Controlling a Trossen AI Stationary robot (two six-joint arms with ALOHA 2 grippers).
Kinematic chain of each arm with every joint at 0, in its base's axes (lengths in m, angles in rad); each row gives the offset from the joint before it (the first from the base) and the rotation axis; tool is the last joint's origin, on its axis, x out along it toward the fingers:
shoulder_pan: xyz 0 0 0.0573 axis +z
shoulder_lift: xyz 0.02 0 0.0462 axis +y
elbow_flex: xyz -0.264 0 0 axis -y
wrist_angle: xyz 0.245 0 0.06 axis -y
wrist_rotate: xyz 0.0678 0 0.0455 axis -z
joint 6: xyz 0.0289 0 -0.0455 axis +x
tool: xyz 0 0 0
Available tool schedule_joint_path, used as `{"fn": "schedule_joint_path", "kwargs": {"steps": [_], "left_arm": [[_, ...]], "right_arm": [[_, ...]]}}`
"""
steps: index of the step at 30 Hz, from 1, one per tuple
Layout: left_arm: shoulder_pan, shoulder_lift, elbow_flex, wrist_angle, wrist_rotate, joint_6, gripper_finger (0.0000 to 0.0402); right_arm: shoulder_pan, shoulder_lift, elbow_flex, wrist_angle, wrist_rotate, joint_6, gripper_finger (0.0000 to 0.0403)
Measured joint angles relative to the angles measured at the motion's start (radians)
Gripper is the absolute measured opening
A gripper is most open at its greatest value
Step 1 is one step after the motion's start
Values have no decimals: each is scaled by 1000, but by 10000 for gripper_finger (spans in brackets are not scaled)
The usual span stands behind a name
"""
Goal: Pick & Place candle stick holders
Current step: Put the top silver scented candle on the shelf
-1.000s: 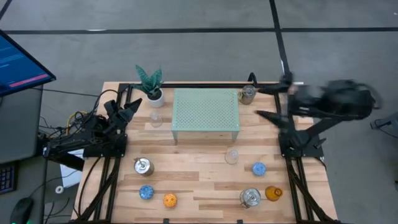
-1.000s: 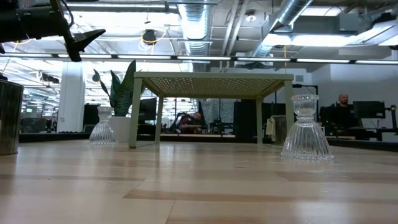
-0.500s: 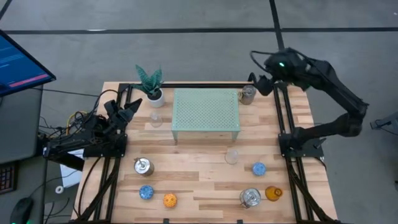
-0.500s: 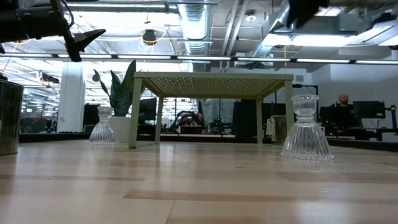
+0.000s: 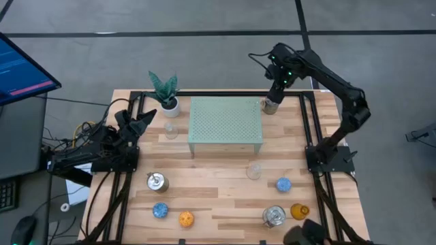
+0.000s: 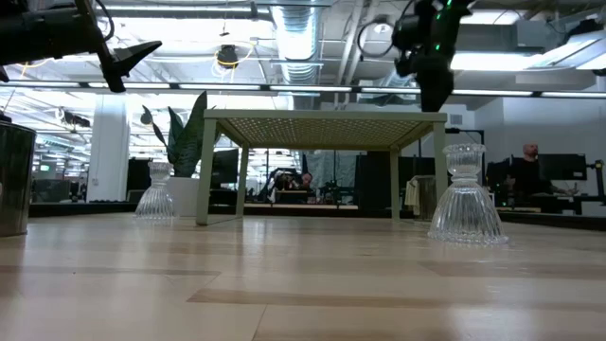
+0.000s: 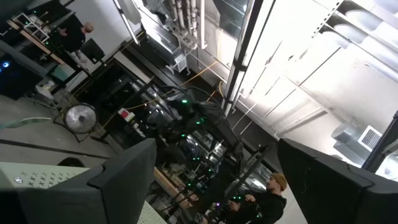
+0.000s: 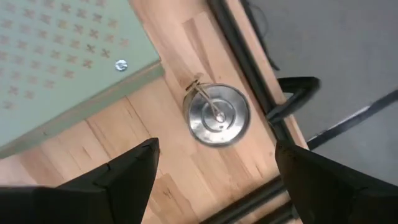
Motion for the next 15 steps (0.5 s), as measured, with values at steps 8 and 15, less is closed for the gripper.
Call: {"fn": "schedule_joint_path", "kwargs": {"steps": [8, 15], "left_arm": [[0, 0, 0, 0, 0, 0, 337], [0, 0, 0, -3, 0, 3, 337]], "right_arm": [[-81, 40, 0, 40, -26, -100, 357], [-129, 8, 0, 81, -88, -139, 398]]}}
